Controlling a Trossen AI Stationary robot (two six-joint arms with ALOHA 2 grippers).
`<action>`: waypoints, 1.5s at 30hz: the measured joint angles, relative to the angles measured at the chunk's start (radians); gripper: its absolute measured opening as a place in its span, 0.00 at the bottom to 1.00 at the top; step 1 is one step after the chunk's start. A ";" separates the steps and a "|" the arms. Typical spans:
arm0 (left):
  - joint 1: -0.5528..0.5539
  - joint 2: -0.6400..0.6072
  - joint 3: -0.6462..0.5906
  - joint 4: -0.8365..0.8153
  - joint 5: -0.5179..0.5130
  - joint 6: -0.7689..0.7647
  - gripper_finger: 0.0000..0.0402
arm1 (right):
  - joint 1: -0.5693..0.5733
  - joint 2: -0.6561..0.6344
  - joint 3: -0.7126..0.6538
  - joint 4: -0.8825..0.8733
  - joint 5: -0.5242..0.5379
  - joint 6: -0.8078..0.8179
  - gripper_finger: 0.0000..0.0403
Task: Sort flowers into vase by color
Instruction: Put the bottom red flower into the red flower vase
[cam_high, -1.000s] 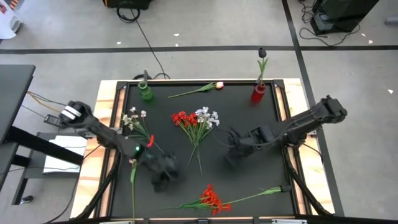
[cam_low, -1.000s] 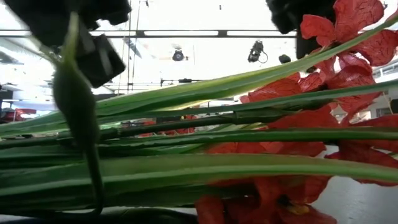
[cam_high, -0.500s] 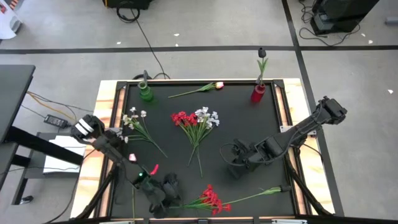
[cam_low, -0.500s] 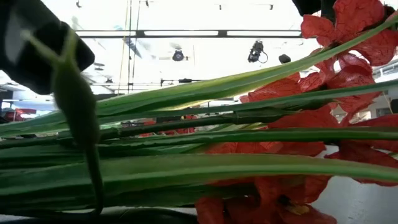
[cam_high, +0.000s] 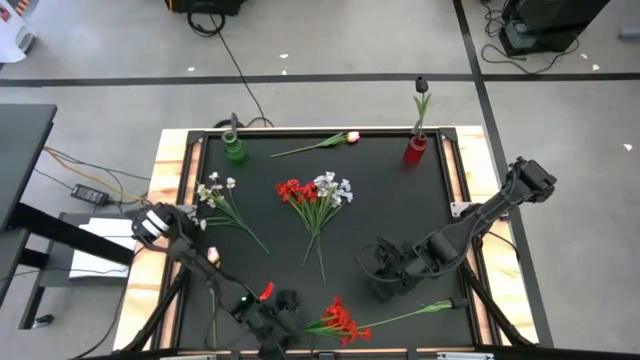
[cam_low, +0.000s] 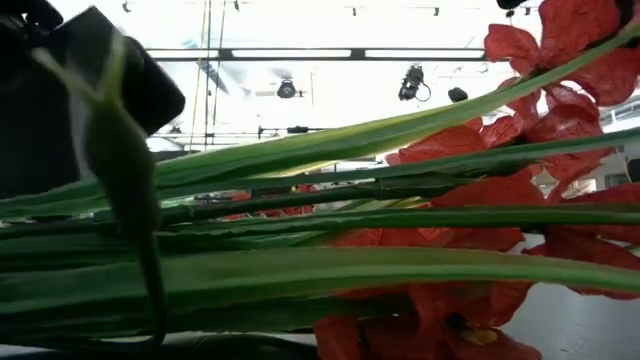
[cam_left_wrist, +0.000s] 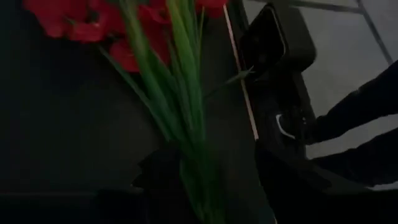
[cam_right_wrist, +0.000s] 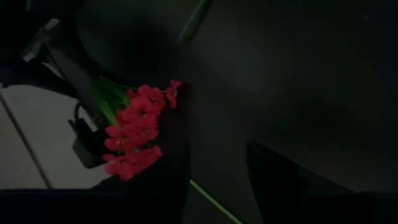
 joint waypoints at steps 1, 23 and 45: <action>0.000 0.008 0.006 -0.037 -0.001 -0.003 0.55 | 0.000 0.002 0.000 -0.003 0.000 0.001 0.41; 0.016 0.053 0.037 -0.082 -0.011 -0.145 0.04 | 0.006 0.012 0.000 -0.015 0.000 -0.016 0.41; 0.242 -0.327 0.036 -0.399 -0.076 0.068 0.04 | 0.002 -0.005 0.000 0.010 0.128 -0.011 0.41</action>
